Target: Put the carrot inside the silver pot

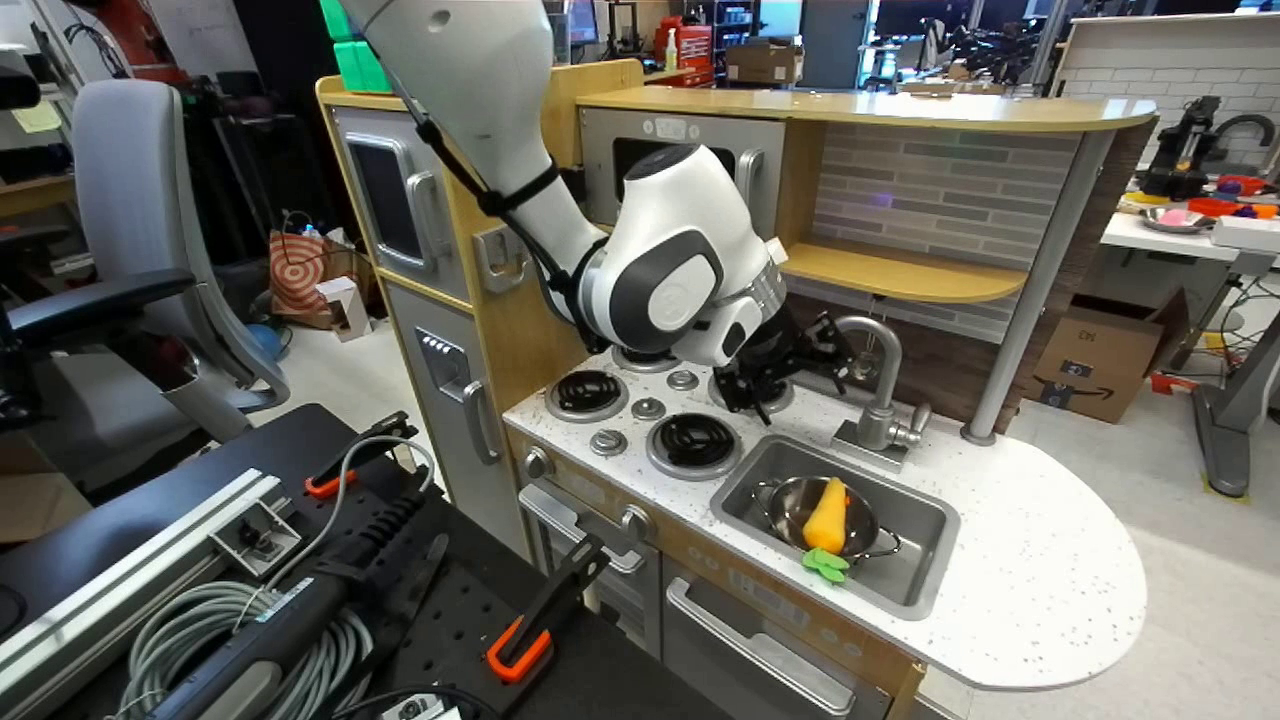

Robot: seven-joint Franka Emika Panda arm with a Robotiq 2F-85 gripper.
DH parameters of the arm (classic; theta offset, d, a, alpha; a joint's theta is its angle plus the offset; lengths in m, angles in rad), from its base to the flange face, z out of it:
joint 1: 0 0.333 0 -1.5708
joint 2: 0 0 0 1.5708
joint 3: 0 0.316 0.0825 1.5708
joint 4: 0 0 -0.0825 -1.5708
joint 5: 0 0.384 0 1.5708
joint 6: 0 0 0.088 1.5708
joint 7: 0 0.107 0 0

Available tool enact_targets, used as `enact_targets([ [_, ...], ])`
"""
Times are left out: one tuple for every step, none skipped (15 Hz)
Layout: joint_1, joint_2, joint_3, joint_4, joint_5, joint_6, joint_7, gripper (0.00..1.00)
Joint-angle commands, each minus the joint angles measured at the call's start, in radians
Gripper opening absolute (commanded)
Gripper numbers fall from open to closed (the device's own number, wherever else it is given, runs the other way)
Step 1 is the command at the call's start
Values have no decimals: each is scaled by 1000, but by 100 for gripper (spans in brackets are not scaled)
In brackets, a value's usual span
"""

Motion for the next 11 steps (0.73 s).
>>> enact_targets([
  [-213, -240, 220, -174, -97, 104, -255, 100],
  [-287, -276, 292, -190, -115, 113, -322, 100],
  [-350, -299, 364, -195, -121, 110, -375, 100],
  [-417, -318, 434, -191, -127, 93, -427, 100],
  [-495, -328, 508, -189, -209, 81, -406, 100],
  [-560, -325, 585, -182, -238, 74, -431, 100],
  [-625, -317, 661, -177, -281, 62, -435, 100],
  [-694, -303, 739, -172, -322, 54, -446, 100],
  [-762, -277, 816, -171, -359, 49, -462, 100],
  [-633, -300, 694, -160, -204, 59, -504, 100],
  [-661, -297, 728, -164, -195, 57, -521, 100],
])
